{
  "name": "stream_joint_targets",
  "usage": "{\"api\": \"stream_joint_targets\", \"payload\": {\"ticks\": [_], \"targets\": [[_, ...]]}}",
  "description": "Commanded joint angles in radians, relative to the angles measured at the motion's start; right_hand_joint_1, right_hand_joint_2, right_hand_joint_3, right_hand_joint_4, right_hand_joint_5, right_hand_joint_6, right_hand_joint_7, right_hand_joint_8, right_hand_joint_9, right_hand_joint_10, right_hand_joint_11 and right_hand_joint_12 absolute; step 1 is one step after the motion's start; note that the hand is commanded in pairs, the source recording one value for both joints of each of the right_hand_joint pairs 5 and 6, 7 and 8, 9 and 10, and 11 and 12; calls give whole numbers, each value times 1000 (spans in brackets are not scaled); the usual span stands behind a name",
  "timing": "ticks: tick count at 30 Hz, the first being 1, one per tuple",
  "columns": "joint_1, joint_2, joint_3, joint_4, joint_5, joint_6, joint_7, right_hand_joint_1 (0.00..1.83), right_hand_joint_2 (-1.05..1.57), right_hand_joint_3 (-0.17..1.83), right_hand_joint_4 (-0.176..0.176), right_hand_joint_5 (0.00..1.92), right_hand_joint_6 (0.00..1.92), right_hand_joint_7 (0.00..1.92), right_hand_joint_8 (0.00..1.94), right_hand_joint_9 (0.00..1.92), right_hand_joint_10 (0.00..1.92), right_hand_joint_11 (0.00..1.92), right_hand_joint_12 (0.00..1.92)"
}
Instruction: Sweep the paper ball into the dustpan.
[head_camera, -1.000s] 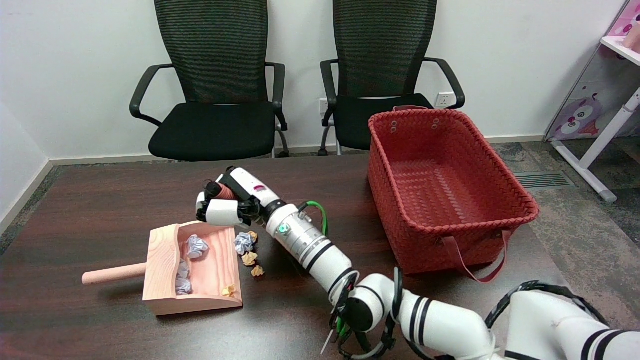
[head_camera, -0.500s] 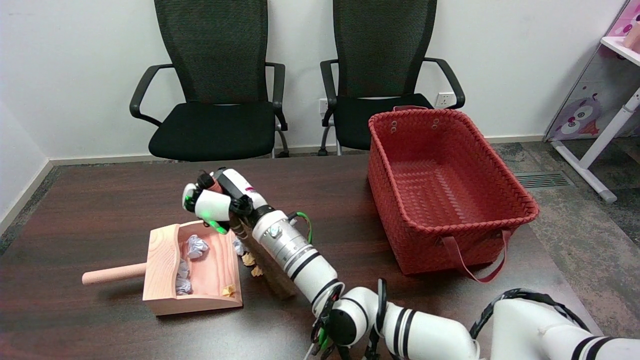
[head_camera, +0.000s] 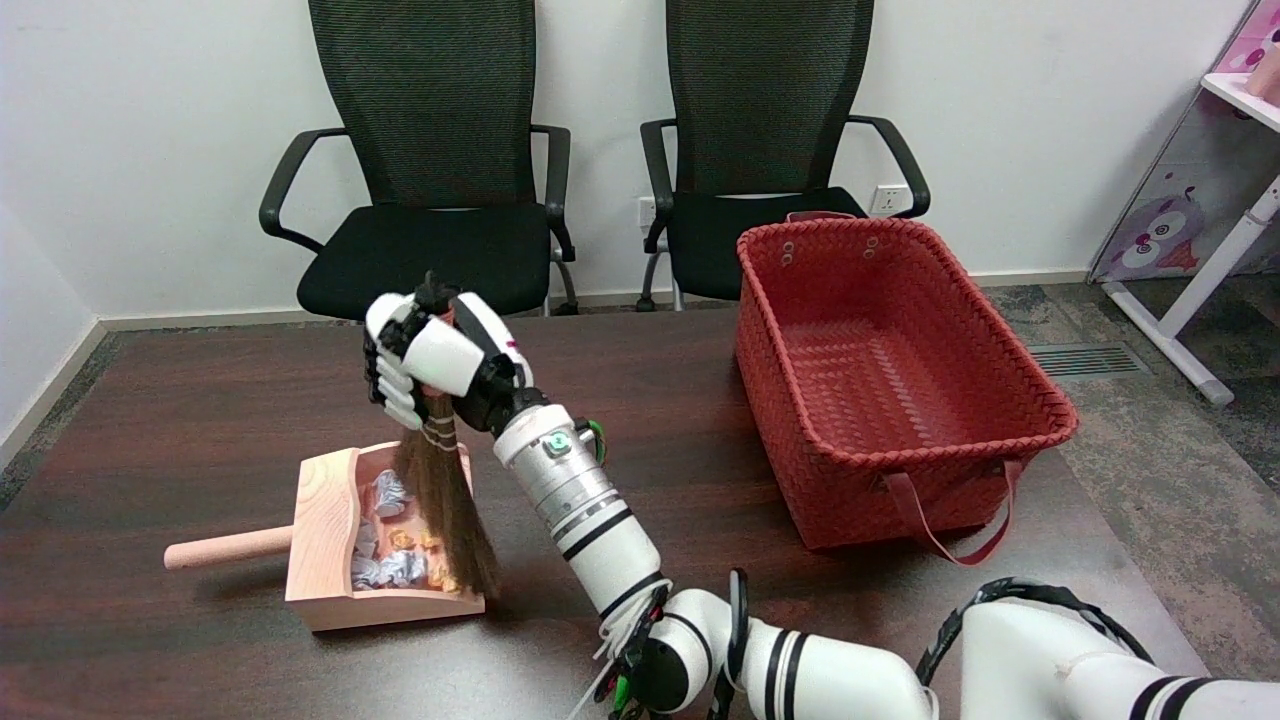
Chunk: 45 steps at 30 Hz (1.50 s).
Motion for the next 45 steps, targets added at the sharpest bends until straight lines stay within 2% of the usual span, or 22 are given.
{"api": "stream_joint_targets", "payload": {"ticks": [1, 7, 11, 14, 21, 24, 31, 37, 41, 45], "targets": [[3, -26, -22, 9, 11, -269, 417, 739, 1029, 1828, -4, 1920, 1920, 1920, 1920, 1920, 1920, 1920, 1920], [11, -3, -11, -20, 11, -312, 627, 738, 957, 1813, -3, 1920, 1920, 1920, 1920, 1920, 1920, 1920, 1920], [5, 42, 21, -100, 11, -312, 633, 734, 963, 1772, -4, 1920, 1920, 1920, 1920, 1920, 1920, 1920, 1920], [2, 98, 41, -170, 13, -313, 546, 726, 992, 1727, -5, 1920, 1920, 1920, 1920, 1920, 1920, 1920, 1920], [-25, 231, 50, -366, 118, -303, 172, 688, 1163, 1661, -4, 1920, 1920, 1920, 1920, 1920, 1920, 1920, 1920], [-31, 280, 47, -431, 161, -284, 87, 675, 1229, 1631, -4, 1920, 1920, 1920, 1920, 1920, 1920, 1920, 1920], [-41, 402, 51, -542, 252, -250, -3, 659, 1346, 1589, -2, 1920, 1920, 1920, 1920, 1920, 1920, 1920, 1920], [-63, 519, 56, -635, 394, -220, -182, 654, 1453, 1587, 0, 1920, 1920, 1920, 1920, 1920, 1920, 1920, 1920], [-80, 587, 71, -658, 423, -143, -203, 659, 1450, 1616, 1, 1920, 1920, 1920, 1920, 1920, 1920, 1920, 1920], [-102, 621, 91, -661, 430, -72, -187, 658, 1461, 1622, 1, 1920, 1920, 1920, 1920, 1920, 1920, 1920, 1920]]}}
